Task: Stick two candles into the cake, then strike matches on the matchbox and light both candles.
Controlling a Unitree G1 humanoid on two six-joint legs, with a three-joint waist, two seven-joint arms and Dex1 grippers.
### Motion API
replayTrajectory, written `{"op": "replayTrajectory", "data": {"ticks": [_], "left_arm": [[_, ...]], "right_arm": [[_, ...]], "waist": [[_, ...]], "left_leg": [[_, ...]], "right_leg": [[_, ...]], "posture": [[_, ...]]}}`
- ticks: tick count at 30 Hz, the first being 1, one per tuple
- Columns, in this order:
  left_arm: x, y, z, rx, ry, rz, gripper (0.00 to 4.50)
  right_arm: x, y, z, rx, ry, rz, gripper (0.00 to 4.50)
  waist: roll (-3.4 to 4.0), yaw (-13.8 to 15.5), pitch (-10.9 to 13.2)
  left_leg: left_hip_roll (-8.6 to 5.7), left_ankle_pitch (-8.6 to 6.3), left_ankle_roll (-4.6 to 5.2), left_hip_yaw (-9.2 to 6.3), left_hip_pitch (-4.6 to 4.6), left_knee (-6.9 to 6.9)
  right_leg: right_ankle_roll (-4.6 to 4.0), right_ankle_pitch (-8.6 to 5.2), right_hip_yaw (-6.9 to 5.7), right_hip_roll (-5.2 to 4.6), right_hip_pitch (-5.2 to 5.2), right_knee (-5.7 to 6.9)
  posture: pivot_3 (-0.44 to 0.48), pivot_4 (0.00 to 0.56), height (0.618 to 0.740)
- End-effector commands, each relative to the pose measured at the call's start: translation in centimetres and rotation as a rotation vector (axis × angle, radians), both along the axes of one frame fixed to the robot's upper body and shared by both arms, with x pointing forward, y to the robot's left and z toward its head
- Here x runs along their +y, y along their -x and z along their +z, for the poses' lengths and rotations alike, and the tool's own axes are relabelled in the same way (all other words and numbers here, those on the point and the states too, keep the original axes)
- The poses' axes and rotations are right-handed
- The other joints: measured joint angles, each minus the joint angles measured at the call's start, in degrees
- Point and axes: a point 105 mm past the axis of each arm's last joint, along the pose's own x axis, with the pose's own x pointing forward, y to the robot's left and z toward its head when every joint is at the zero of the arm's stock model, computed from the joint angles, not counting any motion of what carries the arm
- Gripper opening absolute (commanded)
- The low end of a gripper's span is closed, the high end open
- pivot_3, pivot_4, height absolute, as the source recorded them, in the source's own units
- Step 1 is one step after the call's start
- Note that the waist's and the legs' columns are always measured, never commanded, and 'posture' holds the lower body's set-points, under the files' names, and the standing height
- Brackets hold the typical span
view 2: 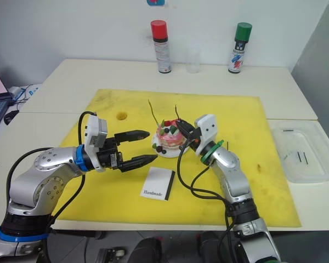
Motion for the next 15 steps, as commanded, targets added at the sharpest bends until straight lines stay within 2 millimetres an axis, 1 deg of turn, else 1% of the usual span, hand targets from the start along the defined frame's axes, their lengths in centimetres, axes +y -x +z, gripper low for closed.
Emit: {"op": "replayTrajectory", "data": {"ticks": [1,5,12,15], "left_arm": [[-0.1,0.2,0.8,-0.042,-0.01,-0.018,4.5],[-0.2,0.2,0.7,-0.043,-0.015,-0.022,4.5],[-0.2,0.3,0.6,-0.04,-0.021,-0.024,4.5],[-0.2,0.4,0.5,-0.038,-0.023,-0.026,4.5]], "right_arm": [[0.1,0.4,0.5,-0.036,-0.008,-0.004,0.04],[0.0,0.5,0.6,-0.048,-0.031,-0.022,0.04],[0.1,1.0,1.8,-0.08,-0.083,-0.034,0.04],[0.4,1.3,2.2,-0.096,-0.083,-0.024,0.04]], "waist": [[0.0,0.0,0.0],[0.0,0.0,0.0],[0.0,0.0,0.0],[0.0,0.0,0.0]], "left_leg": [[0.0,0.0,0.0,0.0,0.0,0.0],[0.0,0.0,0.0,0.0,0.0,0.0],[0.0,0.0,0.0,-0.01,0.0,0.0],[0.0,0.0,0.0,0.0,0.0,0.0]], "right_leg": [[0.0,0.0,0.0,0.0,0.0,0.0],[0.0,0.0,0.01,0.0,0.0,0.0],[0.0,0.0,0.0,0.0,0.0,0.01],[0.0,0.0,0.0,0.0,0.0,0.0]], "posture": [[0.0,0.15,0.704],[0.0,0.15,0.704],[0.0,0.15,0.704],[0.0,0.15,0.704]]}}
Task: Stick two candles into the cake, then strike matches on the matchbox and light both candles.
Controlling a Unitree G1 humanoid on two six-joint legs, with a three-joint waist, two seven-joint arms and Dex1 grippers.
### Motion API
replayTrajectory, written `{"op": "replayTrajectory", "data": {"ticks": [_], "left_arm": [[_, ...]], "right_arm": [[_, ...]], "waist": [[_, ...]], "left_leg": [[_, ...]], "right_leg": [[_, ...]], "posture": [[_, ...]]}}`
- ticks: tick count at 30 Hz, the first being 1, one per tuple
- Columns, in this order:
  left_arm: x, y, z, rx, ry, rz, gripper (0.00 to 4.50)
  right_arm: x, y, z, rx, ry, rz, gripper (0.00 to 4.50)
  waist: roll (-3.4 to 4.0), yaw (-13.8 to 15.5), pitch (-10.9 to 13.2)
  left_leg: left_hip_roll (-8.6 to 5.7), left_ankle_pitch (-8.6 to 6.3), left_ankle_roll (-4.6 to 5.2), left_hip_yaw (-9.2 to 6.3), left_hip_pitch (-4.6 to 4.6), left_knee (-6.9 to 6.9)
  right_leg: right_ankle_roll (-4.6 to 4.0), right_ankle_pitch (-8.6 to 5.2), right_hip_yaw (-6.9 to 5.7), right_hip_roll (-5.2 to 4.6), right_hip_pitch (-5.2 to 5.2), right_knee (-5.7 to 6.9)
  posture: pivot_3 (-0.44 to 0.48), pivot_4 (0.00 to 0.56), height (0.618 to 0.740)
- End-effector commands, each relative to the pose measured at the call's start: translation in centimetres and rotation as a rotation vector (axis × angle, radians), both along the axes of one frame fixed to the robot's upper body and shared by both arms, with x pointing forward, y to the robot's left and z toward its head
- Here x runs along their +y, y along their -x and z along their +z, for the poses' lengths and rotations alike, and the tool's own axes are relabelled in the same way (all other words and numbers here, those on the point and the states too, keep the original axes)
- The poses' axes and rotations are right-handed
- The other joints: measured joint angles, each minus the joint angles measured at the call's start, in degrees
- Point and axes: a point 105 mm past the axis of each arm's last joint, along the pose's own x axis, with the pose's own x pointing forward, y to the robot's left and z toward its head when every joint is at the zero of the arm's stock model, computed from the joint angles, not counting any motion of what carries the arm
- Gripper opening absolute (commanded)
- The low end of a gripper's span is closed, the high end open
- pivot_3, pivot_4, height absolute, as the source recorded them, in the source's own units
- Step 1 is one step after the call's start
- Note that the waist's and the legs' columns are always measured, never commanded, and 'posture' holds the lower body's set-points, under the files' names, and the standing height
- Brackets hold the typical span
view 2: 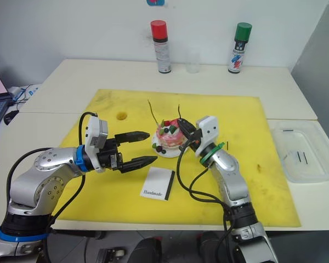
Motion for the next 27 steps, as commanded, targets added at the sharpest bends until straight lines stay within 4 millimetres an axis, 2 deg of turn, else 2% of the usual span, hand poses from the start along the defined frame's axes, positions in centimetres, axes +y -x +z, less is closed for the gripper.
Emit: {"op": "replayTrajectory", "data": {"ticks": [1,7,16,27], "left_arm": [[-0.2,0.3,0.6,-0.037,-0.008,-0.017,4.5],[-0.3,0.4,0.6,-0.037,-0.006,-0.022,4.5],[-0.2,0.2,0.5,-0.033,-0.007,-0.026,4.5],[-0.4,0.3,0.4,-0.03,-0.006,-0.035,4.5]], "right_arm": [[0.4,0.8,1.7,-0.072,-0.013,0.017,0.04],[1.0,1.1,1.0,-0.072,0.015,0.035,0.04],[0.1,0.5,0.8,-0.095,0.009,-0.033,0.04],[0.7,0.3,-0.1,-0.076,0.014,-0.045,0.04]], "waist": [[0.0,0.0,0.0],[0.0,0.0,0.0],[0.0,0.0,0.0],[0.0,0.0,0.0]], "left_leg": [[0.0,0.0,0.0,0.0,0.0,0.0],[0.0,0.0,0.0,0.0,0.0,0.0],[0.0,0.0,0.0,0.01,0.0,0.0],[0.0,0.0,0.0,0.0,0.0,0.0]], "right_leg": [[0.0,0.0,0.0,0.0,0.0,0.0],[0.0,0.0,0.0,0.0,0.0,0.0],[0.0,0.0,0.0,0.0,0.0,0.0],[0.0,0.0,0.0,0.0,0.0,0.0]], "posture": [[0.0,0.15,0.704],[0.0,0.15,0.704],[0.0,0.15,0.704],[0.0,0.15,0.704]]}}
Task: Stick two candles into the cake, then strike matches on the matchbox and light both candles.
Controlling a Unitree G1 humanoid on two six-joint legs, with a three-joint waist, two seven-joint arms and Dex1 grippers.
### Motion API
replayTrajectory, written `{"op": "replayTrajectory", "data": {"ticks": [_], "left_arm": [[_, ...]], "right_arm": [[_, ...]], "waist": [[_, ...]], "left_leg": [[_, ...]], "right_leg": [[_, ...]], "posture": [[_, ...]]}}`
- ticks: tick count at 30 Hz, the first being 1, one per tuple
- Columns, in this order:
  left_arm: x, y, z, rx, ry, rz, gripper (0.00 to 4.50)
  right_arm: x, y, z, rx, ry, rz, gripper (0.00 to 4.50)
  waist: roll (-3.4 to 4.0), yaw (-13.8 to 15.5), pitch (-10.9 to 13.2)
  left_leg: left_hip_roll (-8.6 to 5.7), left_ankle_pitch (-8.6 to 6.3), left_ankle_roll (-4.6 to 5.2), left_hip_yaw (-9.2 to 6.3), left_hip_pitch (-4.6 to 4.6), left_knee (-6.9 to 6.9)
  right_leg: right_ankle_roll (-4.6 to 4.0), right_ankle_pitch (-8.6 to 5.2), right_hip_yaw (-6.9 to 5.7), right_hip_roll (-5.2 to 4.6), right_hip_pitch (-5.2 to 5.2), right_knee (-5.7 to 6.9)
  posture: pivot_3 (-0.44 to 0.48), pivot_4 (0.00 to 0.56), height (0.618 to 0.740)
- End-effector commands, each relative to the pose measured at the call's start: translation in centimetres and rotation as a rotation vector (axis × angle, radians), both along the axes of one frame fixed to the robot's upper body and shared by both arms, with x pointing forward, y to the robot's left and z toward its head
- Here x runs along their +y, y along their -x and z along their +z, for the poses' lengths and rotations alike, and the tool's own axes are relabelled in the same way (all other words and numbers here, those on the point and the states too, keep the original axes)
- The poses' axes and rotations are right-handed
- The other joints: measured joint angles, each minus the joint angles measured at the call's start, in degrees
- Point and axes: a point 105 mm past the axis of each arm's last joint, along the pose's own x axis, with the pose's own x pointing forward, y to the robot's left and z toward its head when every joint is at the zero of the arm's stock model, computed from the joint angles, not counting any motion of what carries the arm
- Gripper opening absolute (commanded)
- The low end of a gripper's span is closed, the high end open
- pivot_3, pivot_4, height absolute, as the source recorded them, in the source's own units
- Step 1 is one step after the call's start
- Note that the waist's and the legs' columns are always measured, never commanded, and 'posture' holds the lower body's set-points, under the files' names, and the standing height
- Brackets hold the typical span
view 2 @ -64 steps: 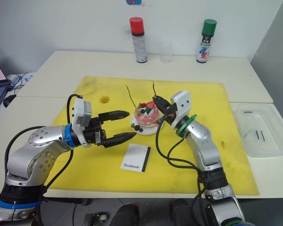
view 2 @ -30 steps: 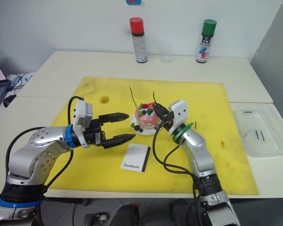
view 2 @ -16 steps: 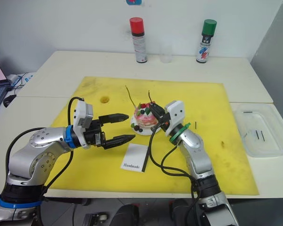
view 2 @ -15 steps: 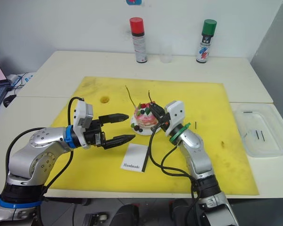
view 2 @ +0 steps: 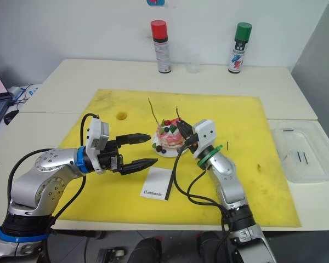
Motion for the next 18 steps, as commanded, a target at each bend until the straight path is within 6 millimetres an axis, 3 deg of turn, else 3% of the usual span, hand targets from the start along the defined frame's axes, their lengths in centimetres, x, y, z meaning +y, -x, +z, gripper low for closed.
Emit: {"op": "replayTrajectory", "data": {"ticks": [1,18], "left_arm": [[-0.3,0.1,0.7,-0.039,0.003,-0.013,4.5],[-0.3,0.2,0.2,-0.032,0.005,-0.013,4.5]], "right_arm": [[0.3,0.3,0.4,-0.021,-0.019,0.002,0.04],[0.6,0.7,-2.1,0.072,-0.029,-0.012,0.04]], "waist": [[0.0,0.0,0.0],[0.0,0.0,0.0]], "left_leg": [[0.0,0.0,0.0,0.0,0.0,0.0],[0.0,0.0,0.0,-0.01,0.02,0.01]], "right_leg": [[0.0,0.0,0.0,0.0,0.0,0.0],[0.0,0.0,-0.01,0.0,0.01,0.01]], "posture": [[0.0,0.15,0.704],[0.0,0.15,0.704]]}}
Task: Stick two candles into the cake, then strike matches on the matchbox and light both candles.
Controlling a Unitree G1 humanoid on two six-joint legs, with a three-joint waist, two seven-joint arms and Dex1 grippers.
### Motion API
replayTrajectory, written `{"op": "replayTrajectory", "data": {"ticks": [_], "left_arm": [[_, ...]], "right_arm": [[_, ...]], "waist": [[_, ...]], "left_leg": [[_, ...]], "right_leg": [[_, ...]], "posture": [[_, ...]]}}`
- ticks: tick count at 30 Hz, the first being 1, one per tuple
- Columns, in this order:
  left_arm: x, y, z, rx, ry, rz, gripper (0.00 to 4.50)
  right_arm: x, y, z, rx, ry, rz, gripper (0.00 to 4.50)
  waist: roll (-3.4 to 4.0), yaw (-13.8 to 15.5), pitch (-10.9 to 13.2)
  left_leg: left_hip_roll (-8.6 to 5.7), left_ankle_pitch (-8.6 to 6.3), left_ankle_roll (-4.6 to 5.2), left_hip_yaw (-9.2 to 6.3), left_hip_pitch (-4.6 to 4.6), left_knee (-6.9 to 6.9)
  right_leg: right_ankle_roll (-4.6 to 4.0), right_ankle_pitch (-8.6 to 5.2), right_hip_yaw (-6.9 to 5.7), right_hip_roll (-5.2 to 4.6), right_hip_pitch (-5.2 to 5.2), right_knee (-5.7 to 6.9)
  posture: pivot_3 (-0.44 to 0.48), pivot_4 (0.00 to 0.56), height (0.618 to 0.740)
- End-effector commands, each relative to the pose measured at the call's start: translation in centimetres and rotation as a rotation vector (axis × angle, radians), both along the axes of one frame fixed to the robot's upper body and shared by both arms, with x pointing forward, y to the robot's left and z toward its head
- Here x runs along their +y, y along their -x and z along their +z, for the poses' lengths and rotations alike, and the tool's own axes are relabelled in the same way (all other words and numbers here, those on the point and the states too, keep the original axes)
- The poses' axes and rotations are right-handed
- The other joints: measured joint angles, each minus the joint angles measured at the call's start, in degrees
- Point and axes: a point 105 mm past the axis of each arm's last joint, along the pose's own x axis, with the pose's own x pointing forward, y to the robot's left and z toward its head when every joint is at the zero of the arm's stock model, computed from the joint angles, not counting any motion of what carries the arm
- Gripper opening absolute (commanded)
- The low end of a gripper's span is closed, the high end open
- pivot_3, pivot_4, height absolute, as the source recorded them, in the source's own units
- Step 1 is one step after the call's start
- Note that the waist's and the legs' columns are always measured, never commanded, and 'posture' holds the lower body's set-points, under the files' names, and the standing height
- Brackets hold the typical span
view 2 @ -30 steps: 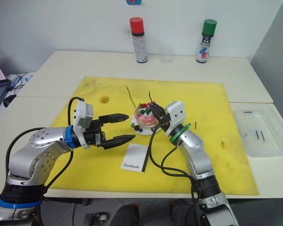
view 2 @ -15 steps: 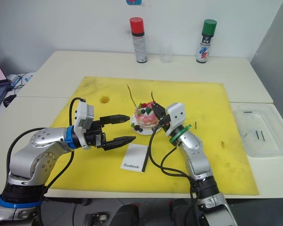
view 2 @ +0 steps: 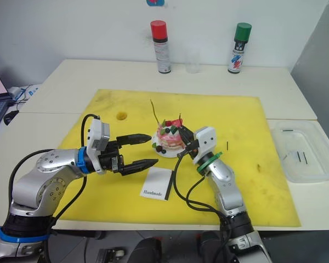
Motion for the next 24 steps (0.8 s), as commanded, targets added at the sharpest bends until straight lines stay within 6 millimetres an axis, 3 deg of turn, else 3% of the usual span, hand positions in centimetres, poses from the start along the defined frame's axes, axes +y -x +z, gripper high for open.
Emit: {"op": "replayTrajectory", "data": {"ticks": [1,4,5,7,12,20,24], "left_arm": [[-0.2,0.2,0.3,-0.025,0.001,-0.013,4.5],[-0.2,0.2,0.3,-0.024,0.0,-0.013,4.5],[-0.2,0.2,0.2,-0.024,0.0,-0.014,4.5],[-0.2,0.2,0.2,-0.023,-0.002,-0.013,4.5],[-0.2,0.1,-0.1,-0.021,-0.017,-0.009,4.5],[0.2,-0.4,-0.9,0.006,-0.074,0.025,4.5],[1.5,-1.4,-0.7,0.037,-0.125,0.102,4.5]], "right_arm": [[0.6,0.1,-0.1,0.015,-0.003,0.015,0.04],[0.7,0.2,1.1,-0.022,-0.025,0.017,0.04],[0.5,0.1,1.5,-0.03,-0.038,0.006,0.25],[0.3,0.0,2.3,-0.047,-0.056,-0.004,0.7],[-0.2,-0.2,4.1,-0.094,-0.052,-0.029,2.44],[-0.8,0.5,6.6,-0.132,-0.028,-0.003,2.44],[-2.0,1.5,7.6,-0.15,0.006,0.021,2.44]], "waist": [[0.0,0.0,0.0],[0.0,0.0,0.0],[0.0,0.0,0.0],[0.0,0.0,0.0],[0.01,0.0,0.0],[0.01,0.0,0.0],[0.01,0.02,0.0]], "left_leg": [[0.0,0.0,0.0,0.0,0.0,0.0],[0.0,0.0,0.0,0.0,0.0,0.0],[0.0,0.0,0.0,0.0,0.01,0.0],[0.0,0.0,0.0,0.0,0.01,0.0],[0.0,0.0,0.0,0.01,0.0,0.0],[0.0,0.0,0.0,0.0,-0.01,-0.01],[0.0,0.0,0.0,-0.01,-0.02,-0.01]], "right_leg": [[0.0,0.0,0.0,0.0,0.0,0.0],[0.01,0.0,0.01,0.0,0.0,0.0],[0.0,0.0,0.01,0.0,0.0,0.0],[0.0,0.0,0.0,0.0,0.0,0.0],[0.0,0.0,0.01,0.0,0.0,0.0],[0.0,0.0,0.0,0.0,0.0,-0.01],[0.0,0.0,0.0,0.0,-0.01,-0.01]], "posture": [[0.0,0.15,0.704],[0.0,0.15,0.704],[0.0,0.15,0.704],[0.0,0.15,0.704],[0.0,0.15,0.704],[0.0,0.15,0.704],[0.0,0.15,0.704]]}}
